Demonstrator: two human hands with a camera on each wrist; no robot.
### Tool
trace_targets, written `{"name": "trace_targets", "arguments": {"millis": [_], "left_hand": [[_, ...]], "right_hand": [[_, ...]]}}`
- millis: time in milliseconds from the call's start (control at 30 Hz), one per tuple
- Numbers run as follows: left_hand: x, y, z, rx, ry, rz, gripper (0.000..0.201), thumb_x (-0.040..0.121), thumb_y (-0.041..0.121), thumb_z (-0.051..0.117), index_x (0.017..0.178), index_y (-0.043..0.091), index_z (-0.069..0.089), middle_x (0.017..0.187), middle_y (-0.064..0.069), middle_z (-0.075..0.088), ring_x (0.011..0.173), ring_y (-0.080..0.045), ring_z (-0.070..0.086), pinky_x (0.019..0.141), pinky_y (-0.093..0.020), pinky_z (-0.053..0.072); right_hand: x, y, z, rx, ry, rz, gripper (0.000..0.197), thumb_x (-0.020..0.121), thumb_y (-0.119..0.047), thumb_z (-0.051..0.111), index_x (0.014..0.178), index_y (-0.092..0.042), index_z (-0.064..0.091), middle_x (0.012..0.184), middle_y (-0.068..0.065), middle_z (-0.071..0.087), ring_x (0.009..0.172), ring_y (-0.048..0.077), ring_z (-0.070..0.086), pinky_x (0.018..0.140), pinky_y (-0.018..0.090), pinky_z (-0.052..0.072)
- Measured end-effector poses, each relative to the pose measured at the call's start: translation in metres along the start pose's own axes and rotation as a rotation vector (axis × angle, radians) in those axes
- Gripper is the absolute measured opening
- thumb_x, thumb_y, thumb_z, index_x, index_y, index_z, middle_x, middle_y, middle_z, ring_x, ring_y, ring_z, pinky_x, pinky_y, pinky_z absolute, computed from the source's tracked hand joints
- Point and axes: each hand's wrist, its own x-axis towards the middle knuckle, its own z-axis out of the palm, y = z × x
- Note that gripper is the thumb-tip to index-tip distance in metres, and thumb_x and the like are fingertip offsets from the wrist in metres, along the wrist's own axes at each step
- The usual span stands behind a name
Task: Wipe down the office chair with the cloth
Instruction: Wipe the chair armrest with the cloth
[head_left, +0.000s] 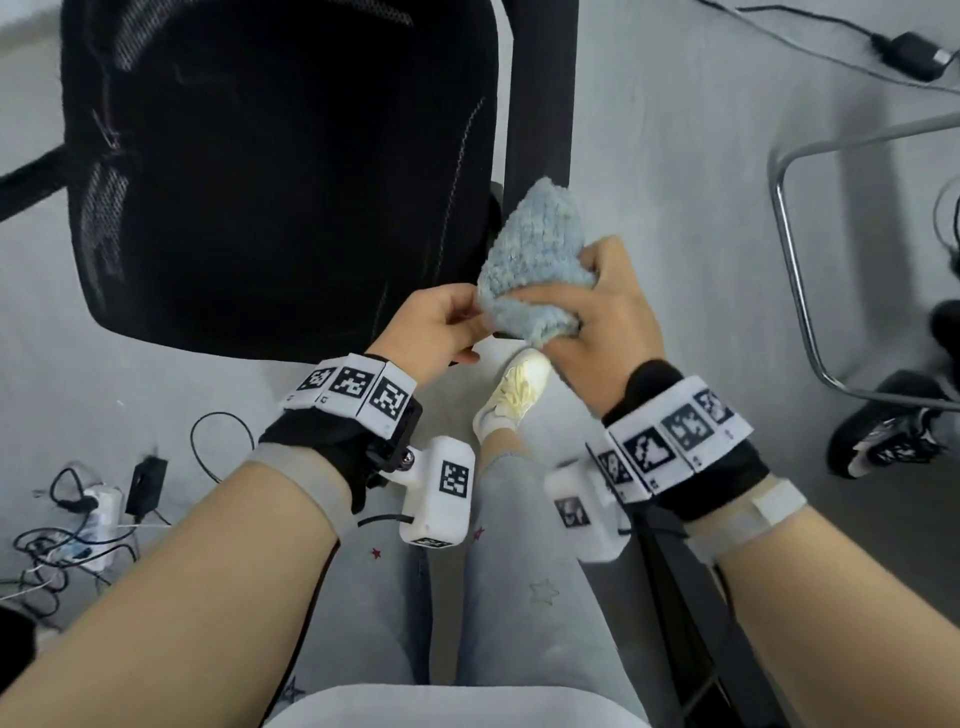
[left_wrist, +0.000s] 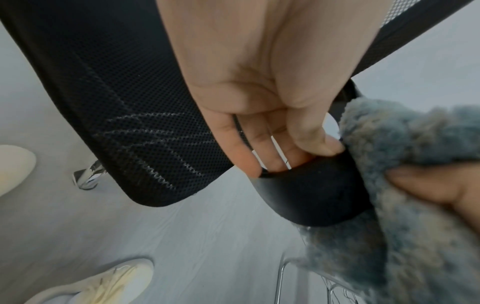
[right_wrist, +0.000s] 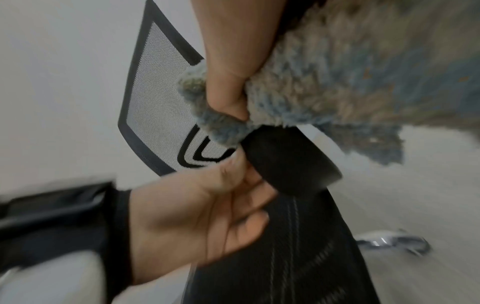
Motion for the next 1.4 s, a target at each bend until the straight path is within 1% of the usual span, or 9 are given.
{"name": "trace_targets", "arguments": {"millis": [100, 233, 367, 467, 667, 833, 1000, 1167, 1400], "left_hand": [[0.000, 0.000, 0.001, -0.119, -0.007, -0.015, 0.019, 0.092, 0.005, 0.047, 0.085, 0.019, 0.058, 0.095, -0.008, 0.054, 0.091, -0.015, 0.052, 0.075, -0.019, 0.055], [0.000, 0.000, 0.004, -0.297, -0.058, -0.019, 0.033, 0.091, -0.008, 0.039, 0.107, 0.013, 0.059, 0.101, 0.001, 0.063, 0.101, -0.007, 0.057, 0.090, -0.016, 0.048], [0.002, 0.004, 0.012, -0.367, -0.037, -0.022, 0.047, 0.088, -0.017, 0.034, 0.126, 0.009, 0.045, 0.097, 0.000, 0.063, 0.092, -0.005, 0.061, 0.087, -0.017, 0.048], [-0.001, 0.005, 0.014, -0.368, -0.049, -0.029, 0.051, 0.085, -0.020, 0.034, 0.126, 0.008, 0.044, 0.095, 0.002, 0.063, 0.089, -0.003, 0.062, 0.088, -0.019, 0.048], [0.006, 0.007, 0.017, -0.446, 0.015, -0.060, 0.066, 0.076, -0.032, 0.029, 0.134, -0.003, 0.041, 0.139, -0.011, 0.046, 0.130, -0.018, 0.043, 0.095, -0.016, 0.041], [0.009, 0.012, 0.018, -0.407, 0.003, -0.046, 0.063, 0.074, -0.032, 0.029, 0.128, -0.003, 0.046, 0.104, -0.002, 0.061, 0.099, -0.008, 0.057, 0.089, -0.017, 0.045], [0.006, 0.010, 0.016, -0.418, -0.022, -0.050, 0.065, 0.076, -0.028, 0.026, 0.133, 0.000, 0.042, 0.130, -0.010, 0.054, 0.116, -0.017, 0.054, 0.096, -0.026, 0.044], [0.008, 0.008, 0.021, -0.479, 0.065, -0.067, 0.075, 0.064, -0.030, 0.017, 0.125, -0.001, 0.049, 0.102, -0.001, 0.062, 0.098, -0.007, 0.058, 0.079, -0.012, 0.046], [0.003, 0.007, 0.024, -0.451, 0.083, -0.042, 0.080, 0.061, -0.031, 0.018, 0.128, 0.001, 0.049, 0.112, -0.004, 0.061, 0.109, -0.012, 0.057, 0.085, -0.014, 0.047]], "right_hand": [[0.033, -0.005, -0.011, -0.044, 0.072, -0.013, 0.032, 0.078, -0.014, 0.066, 0.110, -0.020, 0.067, 0.103, 0.001, 0.029, 0.098, 0.014, 0.035, 0.082, 0.024, 0.039], [0.052, -0.008, -0.014, 0.041, 0.143, 0.001, 0.036, 0.079, -0.018, 0.058, 0.114, -0.020, 0.065, 0.103, 0.001, 0.028, 0.100, 0.011, 0.034, 0.086, 0.012, 0.031], [0.005, 0.008, 0.003, 0.100, 0.046, 0.013, 0.032, 0.077, -0.018, 0.067, 0.109, -0.024, 0.068, 0.103, -0.005, 0.030, 0.107, 0.012, 0.030, 0.096, 0.028, 0.040], [-0.003, 0.018, 0.005, 0.091, 0.042, -0.005, 0.031, 0.074, -0.014, 0.070, 0.103, -0.022, 0.070, 0.102, 0.003, 0.031, 0.104, 0.016, 0.034, 0.088, 0.031, 0.042], [0.042, 0.007, -0.011, 0.106, 0.175, -0.083, 0.034, 0.077, -0.012, 0.060, 0.111, -0.014, 0.067, 0.092, -0.014, 0.025, 0.091, -0.006, 0.031, 0.084, -0.008, 0.025], [0.023, 0.024, 0.004, 0.170, 0.157, -0.087, 0.033, 0.073, -0.006, 0.067, 0.105, -0.014, 0.069, 0.096, -0.014, 0.027, 0.098, -0.006, 0.028, 0.089, -0.008, 0.025], [-0.009, 0.039, 0.018, 0.186, 0.101, 0.002, 0.025, 0.072, -0.002, 0.070, 0.095, -0.012, 0.073, 0.096, -0.020, 0.027, 0.101, -0.014, 0.033, 0.088, -0.005, 0.029], [0.028, 0.015, -0.014, 0.161, 0.275, -0.067, 0.038, 0.074, 0.003, 0.059, 0.107, -0.013, 0.068, 0.091, -0.017, 0.025, 0.092, -0.008, 0.030, 0.083, -0.008, 0.027], [0.008, 0.022, 0.012, 0.294, 0.158, 0.091, 0.049, 0.074, 0.008, 0.063, 0.110, -0.025, 0.062, 0.087, -0.017, 0.027, 0.087, -0.013, 0.033, 0.077, -0.008, 0.032]]}}
